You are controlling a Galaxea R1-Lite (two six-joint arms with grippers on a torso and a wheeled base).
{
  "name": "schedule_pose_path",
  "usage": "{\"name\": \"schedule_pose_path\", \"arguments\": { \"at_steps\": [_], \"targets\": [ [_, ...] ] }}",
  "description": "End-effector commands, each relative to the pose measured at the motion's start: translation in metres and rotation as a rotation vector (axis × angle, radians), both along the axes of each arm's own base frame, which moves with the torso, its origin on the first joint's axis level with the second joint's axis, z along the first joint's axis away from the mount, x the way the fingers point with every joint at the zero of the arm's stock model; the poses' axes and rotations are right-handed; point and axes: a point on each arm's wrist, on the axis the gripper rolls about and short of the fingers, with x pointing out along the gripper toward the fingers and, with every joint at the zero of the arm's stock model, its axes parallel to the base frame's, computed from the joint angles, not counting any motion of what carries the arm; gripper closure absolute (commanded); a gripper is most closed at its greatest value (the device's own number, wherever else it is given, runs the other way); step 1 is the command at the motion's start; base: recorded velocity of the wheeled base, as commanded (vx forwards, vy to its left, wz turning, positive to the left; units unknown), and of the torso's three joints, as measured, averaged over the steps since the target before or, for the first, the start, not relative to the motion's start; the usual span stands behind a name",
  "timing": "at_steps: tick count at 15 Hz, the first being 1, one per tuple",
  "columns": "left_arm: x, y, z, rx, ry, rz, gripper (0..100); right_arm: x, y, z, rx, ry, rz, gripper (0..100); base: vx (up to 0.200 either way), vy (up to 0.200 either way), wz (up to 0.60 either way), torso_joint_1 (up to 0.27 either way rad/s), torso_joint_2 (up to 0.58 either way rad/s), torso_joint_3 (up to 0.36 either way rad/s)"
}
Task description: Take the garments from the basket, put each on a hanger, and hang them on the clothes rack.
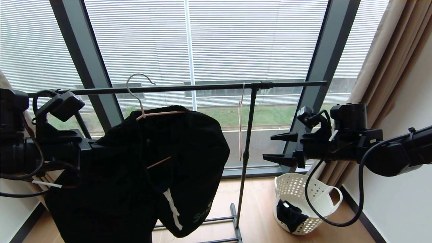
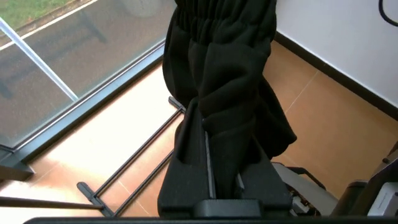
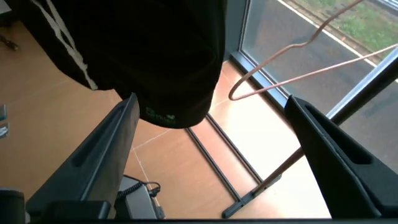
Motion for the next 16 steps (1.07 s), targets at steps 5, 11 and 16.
{"name": "schedule_pose_path", "arguments": {
  "at_steps": [5, 11, 16],
  "targets": [
    [0.039, -0.037, -0.005, 0.058, 0.055, 0.043, 100, 0.003, 0.011, 0.015, 0.024, 0.014, -0.073, 0, 0.000, 0.000, 0.00, 0.000, 0.00, 0.000],
    [0.080, -0.066, -0.018, 0.029, 0.149, 0.118, 100, 0.003, 0.011, 0.014, 0.020, 0.020, -0.078, 0, 0.000, 0.000, 0.00, 0.000, 0.00, 0.000],
    [0.111, -0.071, -0.029, 0.022, 0.170, 0.149, 100, 0.004, 0.012, 0.011, 0.018, 0.024, -0.078, 0, 0.000, 0.000, 0.00, 0.000, 0.00, 0.000]
  ]
}}
